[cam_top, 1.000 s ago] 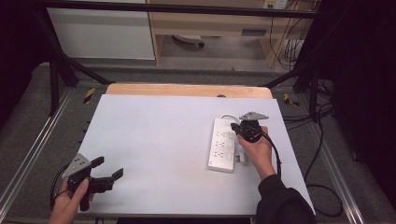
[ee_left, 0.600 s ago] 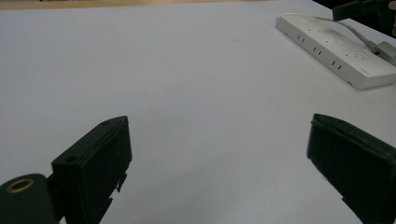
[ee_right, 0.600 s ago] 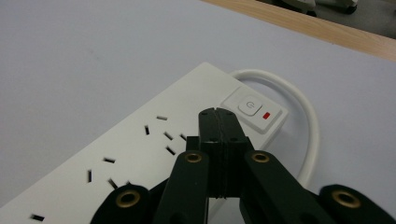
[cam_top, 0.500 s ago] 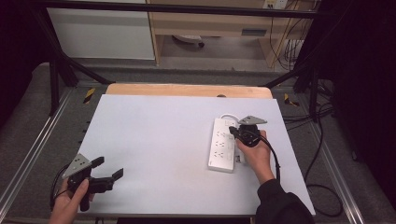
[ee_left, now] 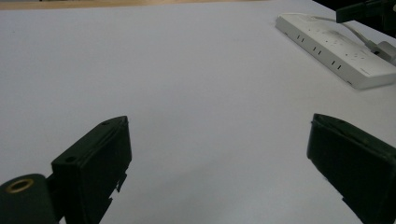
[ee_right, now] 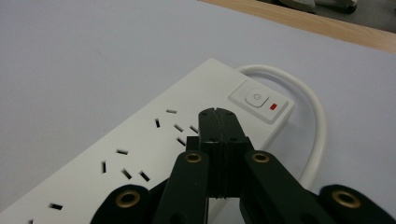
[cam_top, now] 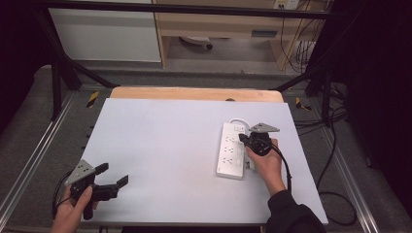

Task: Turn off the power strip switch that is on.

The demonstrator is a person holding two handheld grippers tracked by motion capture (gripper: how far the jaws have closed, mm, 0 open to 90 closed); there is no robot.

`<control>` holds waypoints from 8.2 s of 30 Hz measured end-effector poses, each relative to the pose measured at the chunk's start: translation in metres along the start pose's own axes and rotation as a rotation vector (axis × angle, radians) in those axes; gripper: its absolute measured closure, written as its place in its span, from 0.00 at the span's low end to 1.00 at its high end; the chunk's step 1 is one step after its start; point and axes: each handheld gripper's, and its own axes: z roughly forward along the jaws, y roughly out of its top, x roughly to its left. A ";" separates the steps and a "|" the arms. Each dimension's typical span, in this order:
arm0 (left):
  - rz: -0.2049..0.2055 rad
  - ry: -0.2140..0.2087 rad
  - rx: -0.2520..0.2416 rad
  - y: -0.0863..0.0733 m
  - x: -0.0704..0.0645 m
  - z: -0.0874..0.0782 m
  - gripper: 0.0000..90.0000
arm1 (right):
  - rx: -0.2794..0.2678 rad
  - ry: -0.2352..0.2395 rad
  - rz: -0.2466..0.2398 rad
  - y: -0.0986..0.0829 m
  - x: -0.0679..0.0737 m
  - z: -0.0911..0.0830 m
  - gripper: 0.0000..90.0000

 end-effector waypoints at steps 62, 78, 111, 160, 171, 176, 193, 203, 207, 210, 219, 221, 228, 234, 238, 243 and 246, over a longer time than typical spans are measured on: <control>0.006 -0.002 0.004 0.000 0.000 0.000 0.07 | 0.015 -0.002 0.011 -0.013 0.002 0.004 1.00; 0.009 0.000 0.006 0.000 -0.001 0.000 0.07 | 0.013 -0.004 0.007 -0.014 0.002 0.005 1.00; 0.011 -0.002 0.004 0.000 -0.001 0.000 0.07 | 0.017 0.001 0.008 -0.014 0.004 0.007 1.00; 0.011 -0.001 0.003 0.000 -0.001 0.000 0.07 | -0.068 -0.031 0.089 -0.002 0.004 -0.027 0.19; 0.010 -0.001 0.006 0.000 -0.001 0.000 0.07 | -0.085 -0.071 0.072 0.002 0.004 -0.042 0.05; 0.010 0.000 0.005 0.000 -0.001 0.000 0.07 | -0.127 -0.057 0.050 0.003 0.004 -0.055 0.06; 0.009 -0.005 -0.003 0.001 -0.001 -0.001 0.07 | -0.212 -0.092 0.064 -0.006 -0.008 -0.101 0.08; 0.011 0.002 -0.001 0.001 0.000 -0.001 0.07 | -0.252 -0.115 0.093 -0.019 -0.018 -0.133 0.04; 0.009 0.006 0.002 0.001 0.000 -0.001 0.07 | -0.271 -0.139 0.114 -0.027 -0.024 -0.145 0.04; 0.008 0.005 0.003 0.001 0.000 -0.001 0.07 | -0.282 -0.152 0.125 -0.034 -0.027 -0.150 0.04; 0.003 0.010 0.002 0.001 0.000 -0.001 0.07 | -0.297 -0.177 0.125 -0.048 -0.033 -0.163 0.05; 0.001 0.009 0.003 0.000 0.000 -0.001 0.07 | -0.292 -0.181 0.123 -0.051 -0.035 -0.163 0.05; 0.002 0.011 0.002 0.000 0.000 0.000 0.07 | -0.264 -0.162 0.152 -0.067 -0.039 -0.157 0.05; 0.002 0.009 0.002 0.000 0.000 0.000 0.07 | -0.208 -0.142 0.152 -0.078 -0.039 -0.145 0.05; 0.003 0.009 0.003 0.000 0.000 0.000 0.07 | -0.178 -0.126 0.140 -0.082 -0.037 -0.136 0.05; 0.003 0.009 0.004 0.000 0.000 0.000 0.07 | -0.136 -0.105 0.123 -0.087 -0.035 -0.127 0.04; 0.002 0.009 0.007 0.000 0.000 0.000 0.07 | -0.116 -0.089 0.118 -0.090 -0.033 -0.122 0.04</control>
